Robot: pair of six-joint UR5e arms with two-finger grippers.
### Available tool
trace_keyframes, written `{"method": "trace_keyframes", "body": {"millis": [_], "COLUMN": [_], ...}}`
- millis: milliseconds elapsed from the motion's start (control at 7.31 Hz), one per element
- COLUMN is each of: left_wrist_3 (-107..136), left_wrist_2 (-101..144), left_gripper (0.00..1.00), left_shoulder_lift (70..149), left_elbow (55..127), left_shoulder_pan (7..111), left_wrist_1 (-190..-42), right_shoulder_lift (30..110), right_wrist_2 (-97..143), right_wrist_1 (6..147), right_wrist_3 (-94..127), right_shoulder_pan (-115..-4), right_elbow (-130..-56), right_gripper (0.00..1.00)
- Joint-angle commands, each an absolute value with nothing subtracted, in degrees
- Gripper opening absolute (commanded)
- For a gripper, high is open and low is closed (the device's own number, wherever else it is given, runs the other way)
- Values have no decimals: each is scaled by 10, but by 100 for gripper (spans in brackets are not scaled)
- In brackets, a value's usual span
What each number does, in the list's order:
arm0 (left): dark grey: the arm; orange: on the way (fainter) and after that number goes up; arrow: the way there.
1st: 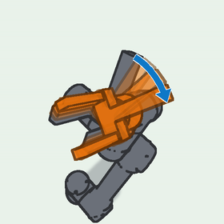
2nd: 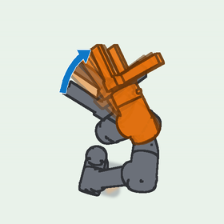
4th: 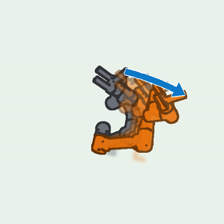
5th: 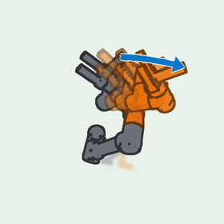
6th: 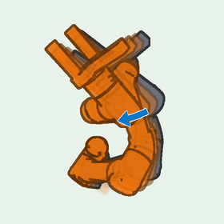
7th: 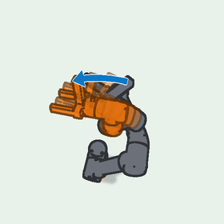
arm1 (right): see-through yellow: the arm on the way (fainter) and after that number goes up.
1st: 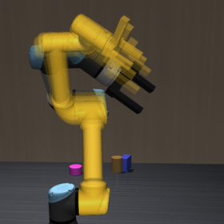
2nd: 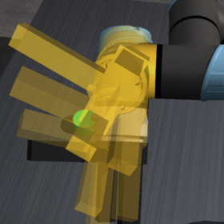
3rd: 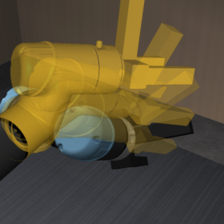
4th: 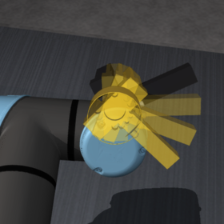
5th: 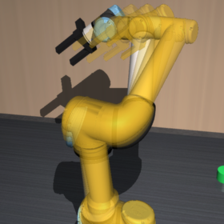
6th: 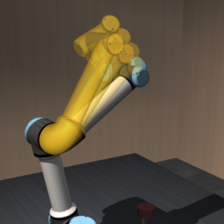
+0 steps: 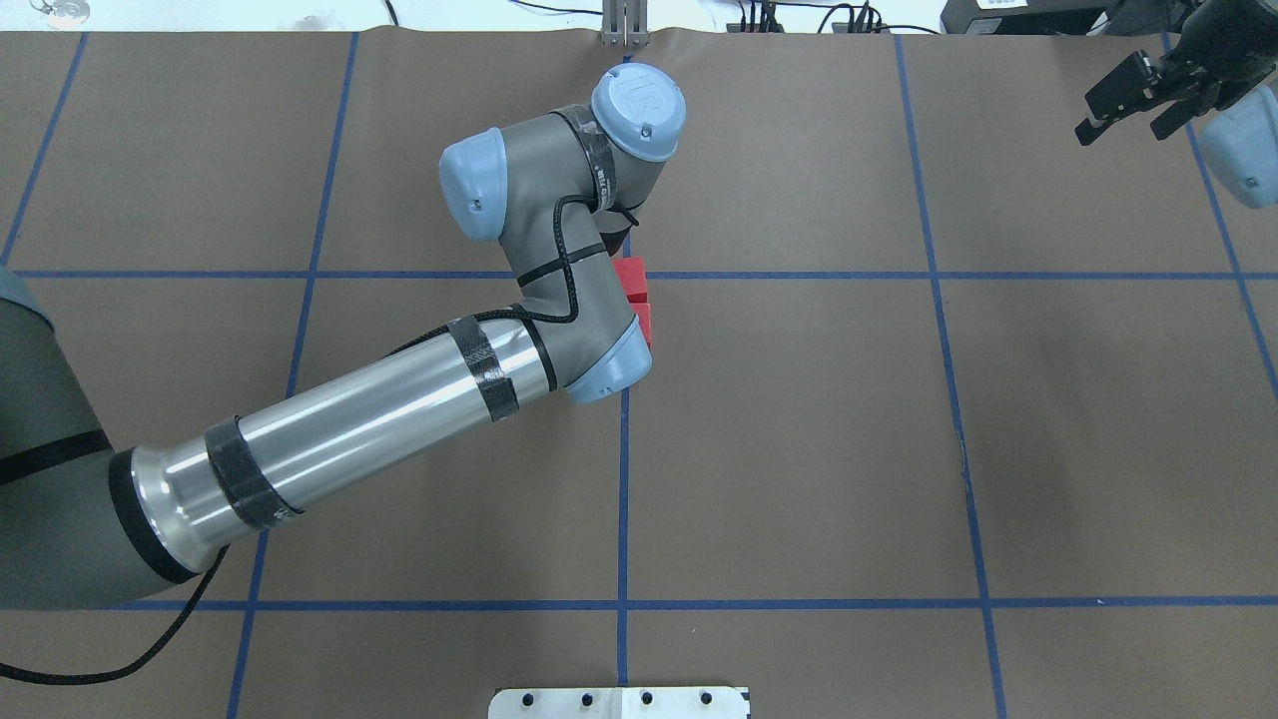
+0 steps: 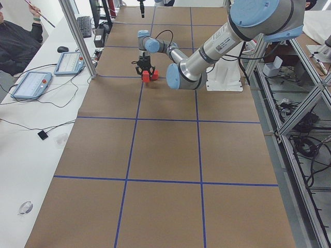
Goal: Form red blocks into L shape at center
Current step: 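Lower the red cube with the left gripper against the cube farthest from the robot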
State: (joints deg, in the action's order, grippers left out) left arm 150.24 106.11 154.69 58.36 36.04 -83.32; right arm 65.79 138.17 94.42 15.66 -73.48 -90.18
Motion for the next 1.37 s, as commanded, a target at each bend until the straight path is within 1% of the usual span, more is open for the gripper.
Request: {"method": "trace_keyframes", "body": {"millis": [0,547,1231], "left_wrist_3": [1501,1502,1503], "left_wrist_2": [1062,1063,1063], "left_gripper": [0,0,0], "left_shoulder_lift": [1543,1525,1526], "left_elbow": [584,584,589], "left_shoulder_pan": [364,362,359], "left_wrist_1": [-850,-873,-874], "right_shoulder_lift": [658,658,658], "right_wrist_2": [1382,1383,1383], "right_wrist_1": [944,944,945], "right_wrist_3": [157,158,157], "right_shoulder_pan": [-735,-735,-735], "right_elbow": [-903,-907,-905], "right_gripper": [99,99,99]}}
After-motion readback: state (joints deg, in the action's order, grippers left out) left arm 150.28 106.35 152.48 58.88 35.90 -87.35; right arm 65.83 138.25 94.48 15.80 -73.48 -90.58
